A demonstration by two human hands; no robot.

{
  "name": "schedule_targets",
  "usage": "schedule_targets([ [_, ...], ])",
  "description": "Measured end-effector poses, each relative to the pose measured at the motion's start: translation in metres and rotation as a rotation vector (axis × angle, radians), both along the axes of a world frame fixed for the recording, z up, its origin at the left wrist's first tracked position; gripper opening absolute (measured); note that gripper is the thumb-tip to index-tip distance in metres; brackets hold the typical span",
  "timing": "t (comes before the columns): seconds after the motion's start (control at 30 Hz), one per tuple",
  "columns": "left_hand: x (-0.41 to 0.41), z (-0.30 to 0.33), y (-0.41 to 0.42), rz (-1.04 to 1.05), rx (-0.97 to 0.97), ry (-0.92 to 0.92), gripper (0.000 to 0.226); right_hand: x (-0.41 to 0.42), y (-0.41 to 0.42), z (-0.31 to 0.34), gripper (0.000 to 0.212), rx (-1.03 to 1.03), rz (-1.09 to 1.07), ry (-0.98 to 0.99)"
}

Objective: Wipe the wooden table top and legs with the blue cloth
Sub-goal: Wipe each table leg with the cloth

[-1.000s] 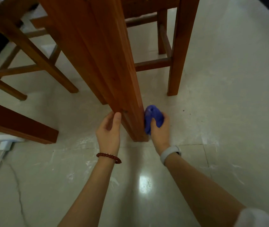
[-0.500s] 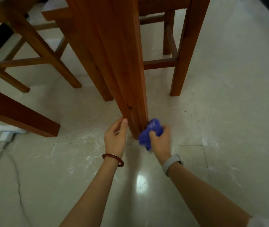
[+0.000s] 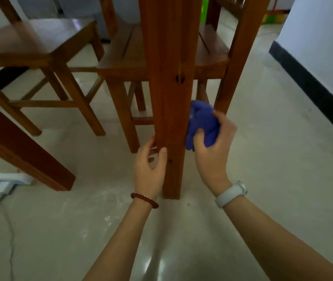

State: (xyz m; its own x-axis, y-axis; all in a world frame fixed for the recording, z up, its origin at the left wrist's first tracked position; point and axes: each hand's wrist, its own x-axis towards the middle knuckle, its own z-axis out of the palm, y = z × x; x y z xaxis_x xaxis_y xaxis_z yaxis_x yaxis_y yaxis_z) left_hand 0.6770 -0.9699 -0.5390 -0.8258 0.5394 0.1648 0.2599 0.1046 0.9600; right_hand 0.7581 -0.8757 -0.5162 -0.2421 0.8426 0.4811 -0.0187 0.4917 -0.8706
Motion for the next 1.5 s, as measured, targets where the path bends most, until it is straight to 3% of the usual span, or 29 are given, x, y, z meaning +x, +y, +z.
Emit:
schedule_targets([
  [0.1,0.002,0.031,0.003,-0.017,0.058,0.073,0.037,0.02,0.02,-0.016,0.042,-0.171,0.23,-0.563],
  [0.17,0.003,0.049,0.007,-0.002,0.079,0.102,0.039,0.034,0.038,-0.014,0.045,-0.198,0.246,-0.672],
  [0.4,0.03,0.105,0.03,0.188,0.102,0.185,0.069,0.005,0.077,0.102,0.051,-0.171,0.282,-0.059],
  [0.57,0.046,0.132,0.052,0.36,0.078,0.217,0.088,-0.021,0.089,0.181,0.043,-0.138,0.528,0.269],
  [0.7,0.046,0.139,0.063,0.475,0.114,0.269,0.09,-0.035,0.103,0.181,0.045,-0.139,0.833,0.19],
  [0.83,0.048,0.139,0.068,0.519,0.141,0.286,0.086,-0.024,0.107,0.096,0.047,-0.292,0.975,-0.237],
  [0.93,0.047,0.138,0.067,0.515,0.135,0.278,0.084,-0.015,0.113,0.053,0.047,-0.345,0.903,-0.493],
  [1.0,0.048,0.14,0.067,0.517,0.123,0.289,0.083,-0.019,0.118,0.065,0.048,-0.321,0.796,-0.418],
  [1.17,0.05,0.143,0.065,0.545,0.091,0.287,0.077,-0.017,0.106,0.174,0.043,-0.113,0.614,0.249],
  [1.27,0.051,0.147,0.062,0.544,0.071,0.27,0.078,-0.012,0.086,0.226,0.041,0.025,0.55,0.512],
  [1.33,0.051,0.151,0.059,0.522,0.053,0.261,0.078,-0.011,0.071,0.232,0.04,0.144,0.587,0.506],
  [1.4,0.051,0.154,0.053,0.472,0.037,0.253,0.078,-0.009,0.063,0.208,0.038,0.189,0.634,0.352],
  [1.5,0.051,0.158,0.042,0.368,0.04,0.236,0.074,0.004,0.073,0.178,0.043,0.047,0.57,0.087],
])
